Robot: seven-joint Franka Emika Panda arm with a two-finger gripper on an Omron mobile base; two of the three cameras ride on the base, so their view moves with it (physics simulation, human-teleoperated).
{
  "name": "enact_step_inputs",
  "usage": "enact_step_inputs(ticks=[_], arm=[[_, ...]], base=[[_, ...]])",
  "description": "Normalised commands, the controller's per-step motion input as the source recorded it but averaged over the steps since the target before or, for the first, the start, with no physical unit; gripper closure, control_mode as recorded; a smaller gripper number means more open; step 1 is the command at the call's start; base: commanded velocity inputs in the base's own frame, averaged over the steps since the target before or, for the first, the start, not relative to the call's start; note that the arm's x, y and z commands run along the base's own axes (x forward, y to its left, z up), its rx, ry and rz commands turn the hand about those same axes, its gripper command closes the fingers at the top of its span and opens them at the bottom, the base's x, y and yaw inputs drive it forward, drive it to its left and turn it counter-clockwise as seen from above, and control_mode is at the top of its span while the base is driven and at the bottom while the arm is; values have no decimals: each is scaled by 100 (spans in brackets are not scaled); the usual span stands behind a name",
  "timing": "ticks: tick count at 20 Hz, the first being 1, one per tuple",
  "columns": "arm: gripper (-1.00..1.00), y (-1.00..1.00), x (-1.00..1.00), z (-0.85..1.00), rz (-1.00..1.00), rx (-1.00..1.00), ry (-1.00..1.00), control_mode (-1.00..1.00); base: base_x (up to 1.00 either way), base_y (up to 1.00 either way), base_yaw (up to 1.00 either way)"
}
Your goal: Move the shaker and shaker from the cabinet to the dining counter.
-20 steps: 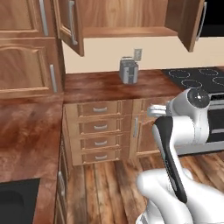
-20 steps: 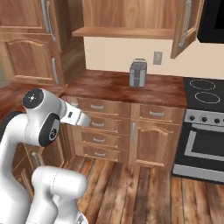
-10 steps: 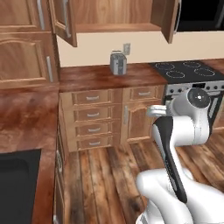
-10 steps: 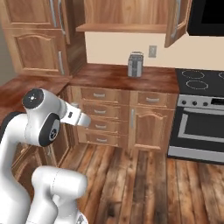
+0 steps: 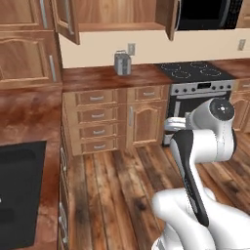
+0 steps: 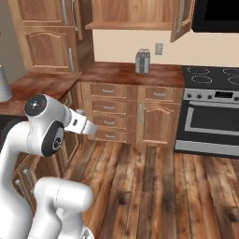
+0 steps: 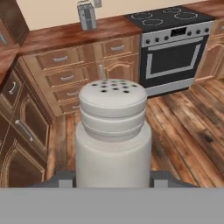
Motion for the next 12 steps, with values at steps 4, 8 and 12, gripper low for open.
enact_step_inputs(ticks=[4,8,12], arm=[[100,0,0,0,0,0,0,100],[100,0,0,0,0,0,0,100],[100,0,0,0,0,0,0,100]], base=[[-77,-1,-2],[-78,-10,21],[-75,-17,40]])
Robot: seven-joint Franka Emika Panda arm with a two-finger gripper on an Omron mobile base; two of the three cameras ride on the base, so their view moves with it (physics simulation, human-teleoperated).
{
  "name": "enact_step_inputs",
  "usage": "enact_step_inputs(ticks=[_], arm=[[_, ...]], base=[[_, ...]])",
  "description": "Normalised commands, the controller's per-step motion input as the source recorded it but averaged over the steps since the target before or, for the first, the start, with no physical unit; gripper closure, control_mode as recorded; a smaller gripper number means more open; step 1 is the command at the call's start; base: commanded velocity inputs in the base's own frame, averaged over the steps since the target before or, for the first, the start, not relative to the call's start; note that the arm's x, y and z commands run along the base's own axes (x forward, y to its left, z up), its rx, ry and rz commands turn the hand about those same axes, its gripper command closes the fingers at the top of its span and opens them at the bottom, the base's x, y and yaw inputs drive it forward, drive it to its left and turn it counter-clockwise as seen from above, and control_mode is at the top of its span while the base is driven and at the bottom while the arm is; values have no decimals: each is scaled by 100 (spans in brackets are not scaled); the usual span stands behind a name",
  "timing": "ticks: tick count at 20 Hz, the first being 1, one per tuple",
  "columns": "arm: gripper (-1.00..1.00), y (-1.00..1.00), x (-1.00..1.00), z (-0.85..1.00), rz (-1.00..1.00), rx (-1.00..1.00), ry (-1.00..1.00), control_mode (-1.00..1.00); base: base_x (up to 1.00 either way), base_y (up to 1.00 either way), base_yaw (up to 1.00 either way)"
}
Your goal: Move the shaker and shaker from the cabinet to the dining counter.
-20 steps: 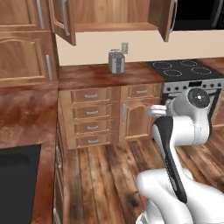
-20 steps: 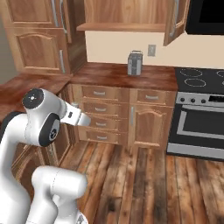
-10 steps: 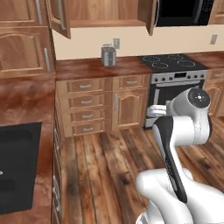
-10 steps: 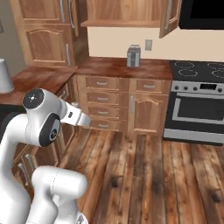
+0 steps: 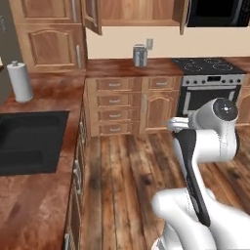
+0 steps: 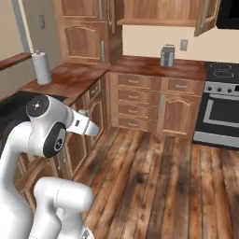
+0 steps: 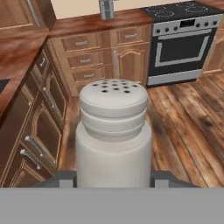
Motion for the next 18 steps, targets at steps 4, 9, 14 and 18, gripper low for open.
enact_step_inputs(ticks=[4,9,14,18], arm=[[100,0,0,0,0,0,0,100],[100,0,0,0,0,0,0,100],[100,0,0,0,0,0,0,100],[100,0,0,0,0,0,0,100]], base=[[-72,-18,45],[-70,-20,50],[-65,-24,58],[-57,-23,66]])
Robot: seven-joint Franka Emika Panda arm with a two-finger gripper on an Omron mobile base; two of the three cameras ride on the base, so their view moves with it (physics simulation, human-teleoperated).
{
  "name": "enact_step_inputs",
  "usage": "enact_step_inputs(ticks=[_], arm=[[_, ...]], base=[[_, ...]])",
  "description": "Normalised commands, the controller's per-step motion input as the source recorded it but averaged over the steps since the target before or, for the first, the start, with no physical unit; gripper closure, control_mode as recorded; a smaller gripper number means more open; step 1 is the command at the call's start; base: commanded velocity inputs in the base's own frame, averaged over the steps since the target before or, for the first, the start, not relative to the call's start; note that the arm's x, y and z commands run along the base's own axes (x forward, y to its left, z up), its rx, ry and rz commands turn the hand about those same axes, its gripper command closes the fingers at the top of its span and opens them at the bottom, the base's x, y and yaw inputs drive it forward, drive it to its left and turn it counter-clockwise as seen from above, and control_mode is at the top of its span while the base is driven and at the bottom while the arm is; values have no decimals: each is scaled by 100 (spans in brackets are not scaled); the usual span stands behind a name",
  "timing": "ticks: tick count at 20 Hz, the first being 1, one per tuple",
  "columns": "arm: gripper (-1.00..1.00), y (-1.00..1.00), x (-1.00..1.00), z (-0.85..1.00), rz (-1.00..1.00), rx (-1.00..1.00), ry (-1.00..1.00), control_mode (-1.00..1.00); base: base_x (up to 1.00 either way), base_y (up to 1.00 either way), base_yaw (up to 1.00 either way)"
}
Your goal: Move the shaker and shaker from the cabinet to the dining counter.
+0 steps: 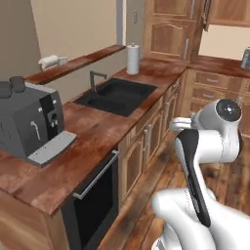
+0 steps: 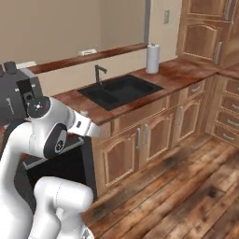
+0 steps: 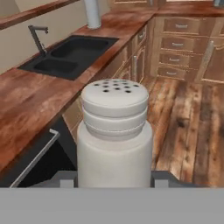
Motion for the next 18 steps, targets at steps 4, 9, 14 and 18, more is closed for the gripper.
enact_step_inputs(ticks=[4,9,14,18], arm=[[100,0,0,0,0,0,0,100],[100,0,0,0,0,0,0,100],[100,0,0,0,0,0,0,100],[100,0,0,0,0,0,0,100]], base=[[-53,-13,72],[-42,8,78],[-35,63,50],[-7,81,32]])
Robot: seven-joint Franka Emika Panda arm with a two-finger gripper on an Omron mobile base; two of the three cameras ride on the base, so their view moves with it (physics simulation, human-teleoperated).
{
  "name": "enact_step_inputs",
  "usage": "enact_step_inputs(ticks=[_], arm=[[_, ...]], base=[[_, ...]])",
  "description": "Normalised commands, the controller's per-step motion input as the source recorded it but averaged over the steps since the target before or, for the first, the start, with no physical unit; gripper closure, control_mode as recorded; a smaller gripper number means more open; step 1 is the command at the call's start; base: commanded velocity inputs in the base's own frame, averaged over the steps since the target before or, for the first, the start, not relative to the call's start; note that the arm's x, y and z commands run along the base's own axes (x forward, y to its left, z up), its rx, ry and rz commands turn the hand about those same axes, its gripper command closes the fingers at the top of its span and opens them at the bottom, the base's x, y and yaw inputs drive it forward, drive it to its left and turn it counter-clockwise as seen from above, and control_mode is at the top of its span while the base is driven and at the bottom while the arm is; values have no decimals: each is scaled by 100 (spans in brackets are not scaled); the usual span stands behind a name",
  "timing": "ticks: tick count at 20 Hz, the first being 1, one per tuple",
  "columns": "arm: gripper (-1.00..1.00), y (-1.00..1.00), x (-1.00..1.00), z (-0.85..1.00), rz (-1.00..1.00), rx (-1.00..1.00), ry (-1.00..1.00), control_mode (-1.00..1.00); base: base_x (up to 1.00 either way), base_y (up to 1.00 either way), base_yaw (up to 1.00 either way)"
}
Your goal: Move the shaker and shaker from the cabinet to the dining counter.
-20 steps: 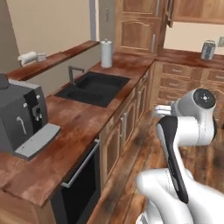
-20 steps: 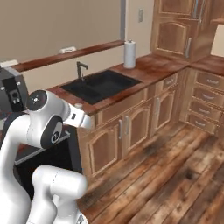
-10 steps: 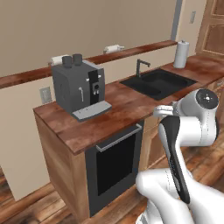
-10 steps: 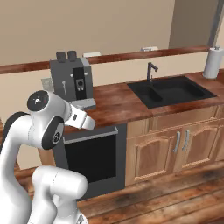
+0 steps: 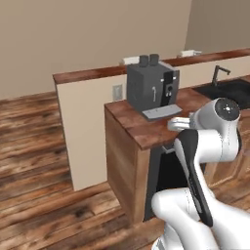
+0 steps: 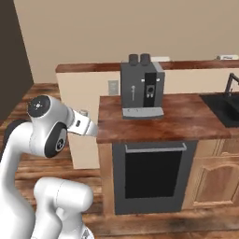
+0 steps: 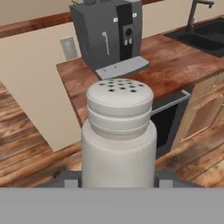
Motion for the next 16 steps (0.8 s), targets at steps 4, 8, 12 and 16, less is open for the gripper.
enact_step_inputs(ticks=[4,8,12,16], arm=[[100,0,0,0,0,0,0,100],[100,0,0,0,0,0,0,100],[100,0,0,0,0,0,0,100],[100,0,0,0,0,0,0,100]], base=[[8,94,2],[16,94,0],[24,94,0],[33,93,0]])
